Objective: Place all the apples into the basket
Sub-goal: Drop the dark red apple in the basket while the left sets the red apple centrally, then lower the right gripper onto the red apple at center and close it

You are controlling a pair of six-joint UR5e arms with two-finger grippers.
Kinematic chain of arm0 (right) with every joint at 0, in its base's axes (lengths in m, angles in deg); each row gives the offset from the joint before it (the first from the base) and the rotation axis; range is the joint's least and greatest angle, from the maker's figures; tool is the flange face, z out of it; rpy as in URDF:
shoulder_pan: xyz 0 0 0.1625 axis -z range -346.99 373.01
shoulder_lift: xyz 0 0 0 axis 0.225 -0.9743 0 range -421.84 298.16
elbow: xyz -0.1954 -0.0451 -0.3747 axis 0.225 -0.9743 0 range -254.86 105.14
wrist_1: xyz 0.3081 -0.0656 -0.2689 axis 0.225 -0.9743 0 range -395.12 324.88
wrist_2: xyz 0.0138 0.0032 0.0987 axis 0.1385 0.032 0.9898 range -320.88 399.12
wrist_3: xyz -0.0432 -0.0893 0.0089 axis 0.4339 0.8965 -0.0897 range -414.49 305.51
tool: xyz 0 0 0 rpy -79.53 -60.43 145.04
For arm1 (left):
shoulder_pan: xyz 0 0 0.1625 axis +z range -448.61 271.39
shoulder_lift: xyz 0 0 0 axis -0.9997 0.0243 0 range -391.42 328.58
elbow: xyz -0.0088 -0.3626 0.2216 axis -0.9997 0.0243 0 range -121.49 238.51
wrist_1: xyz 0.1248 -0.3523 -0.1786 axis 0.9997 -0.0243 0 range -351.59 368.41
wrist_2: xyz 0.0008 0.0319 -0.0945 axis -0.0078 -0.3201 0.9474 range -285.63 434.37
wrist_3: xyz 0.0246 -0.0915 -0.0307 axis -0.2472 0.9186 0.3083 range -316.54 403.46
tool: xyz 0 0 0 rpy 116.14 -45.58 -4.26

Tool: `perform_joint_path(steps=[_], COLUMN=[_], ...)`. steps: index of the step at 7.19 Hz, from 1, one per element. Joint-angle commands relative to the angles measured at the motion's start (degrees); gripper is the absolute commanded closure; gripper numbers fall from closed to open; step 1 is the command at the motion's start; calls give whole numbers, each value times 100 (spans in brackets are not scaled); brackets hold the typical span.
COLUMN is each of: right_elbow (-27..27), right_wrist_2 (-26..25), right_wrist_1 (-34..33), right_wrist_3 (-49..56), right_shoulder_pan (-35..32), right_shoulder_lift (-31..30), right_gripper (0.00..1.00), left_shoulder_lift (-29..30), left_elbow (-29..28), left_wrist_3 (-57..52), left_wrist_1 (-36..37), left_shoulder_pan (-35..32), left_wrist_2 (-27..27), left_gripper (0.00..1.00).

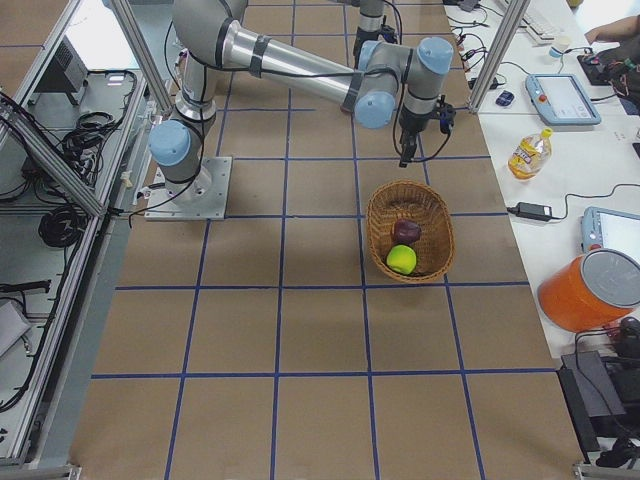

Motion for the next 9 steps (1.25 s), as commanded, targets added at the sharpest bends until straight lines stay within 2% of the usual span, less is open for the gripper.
perform_joint_path(steps=[1,2,3,4,6,8,9], right_elbow=[18,27,18,36,53,62,54], right_wrist_2=[180,259,573,594,716,708,717], right_wrist_1=[130,122,95,86,-89,-265,-317], right_wrist_3=[-1598,-2365,-2529,-2966,-3540,-3611,-3603], right_shoulder_pan=[-1163,-1584,-2024,-2298,-2659,-2871,-2880], right_shoulder_lift=[31,119,337,522,1031,1235,1349], right_gripper=[0,0,0,0,0,0,0], left_shoulder_lift=[-867,-1245,-1676,-2054,-2390,-2453,-2445], left_elbow=[-153,-101,-101,-57,486,566,541], left_wrist_3=[-1199,-1657,-2297,-2529,-2409,-2356,-2330], left_wrist_1=[-1778,-2159,-2181,-2216,-1763,-1610,-1557], left_shoulder_pan=[583,777,761,744,752,770,796], left_wrist_2=[-42,-51,-225,-444,-780,-1261,-1203], left_gripper=[0,0,0,0,0,0,0])
